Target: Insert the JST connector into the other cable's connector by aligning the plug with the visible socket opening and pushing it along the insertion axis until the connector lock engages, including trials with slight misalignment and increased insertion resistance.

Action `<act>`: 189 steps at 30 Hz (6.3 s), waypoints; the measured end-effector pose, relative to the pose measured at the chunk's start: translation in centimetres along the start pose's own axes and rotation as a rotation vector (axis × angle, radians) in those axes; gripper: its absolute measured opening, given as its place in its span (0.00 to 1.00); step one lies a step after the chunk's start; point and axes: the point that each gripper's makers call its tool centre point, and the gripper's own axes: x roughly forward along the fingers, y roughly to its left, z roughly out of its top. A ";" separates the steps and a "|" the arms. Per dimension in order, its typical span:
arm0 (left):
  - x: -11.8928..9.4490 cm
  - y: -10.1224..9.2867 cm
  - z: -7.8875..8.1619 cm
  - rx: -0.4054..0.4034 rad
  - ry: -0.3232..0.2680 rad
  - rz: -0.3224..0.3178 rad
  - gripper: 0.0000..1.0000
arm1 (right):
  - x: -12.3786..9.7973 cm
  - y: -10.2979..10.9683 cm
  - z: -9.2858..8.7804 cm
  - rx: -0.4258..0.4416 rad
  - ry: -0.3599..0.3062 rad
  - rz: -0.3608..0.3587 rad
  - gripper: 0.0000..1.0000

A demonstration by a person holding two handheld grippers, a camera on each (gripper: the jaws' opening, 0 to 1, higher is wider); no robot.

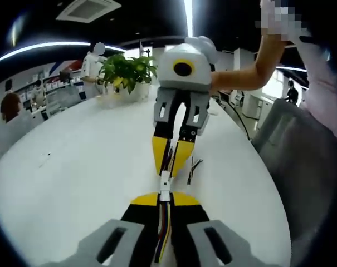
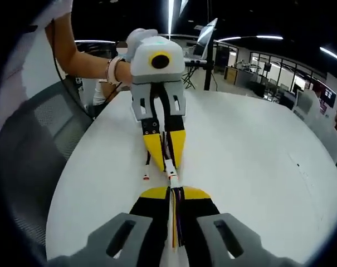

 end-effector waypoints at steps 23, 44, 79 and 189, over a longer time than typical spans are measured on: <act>-0.2 -0.8 0.5 0.051 -0.031 -0.052 0.00 | -0.1 1.2 0.8 -0.042 -0.052 0.055 0.03; -0.1 -0.3 0.3 0.063 -0.024 -0.039 0.00 | 0.4 0.7 0.7 -0.040 -0.069 0.061 0.03; 2.4 0.5 -1.9 0.092 0.026 -0.053 0.00 | 2.9 -1.0 -2.8 0.009 -0.048 0.014 0.05; -0.8 -3.4 -4.5 -0.031 -0.041 0.038 0.00 | 0.7 3.6 -3.7 0.036 -0.117 0.006 0.04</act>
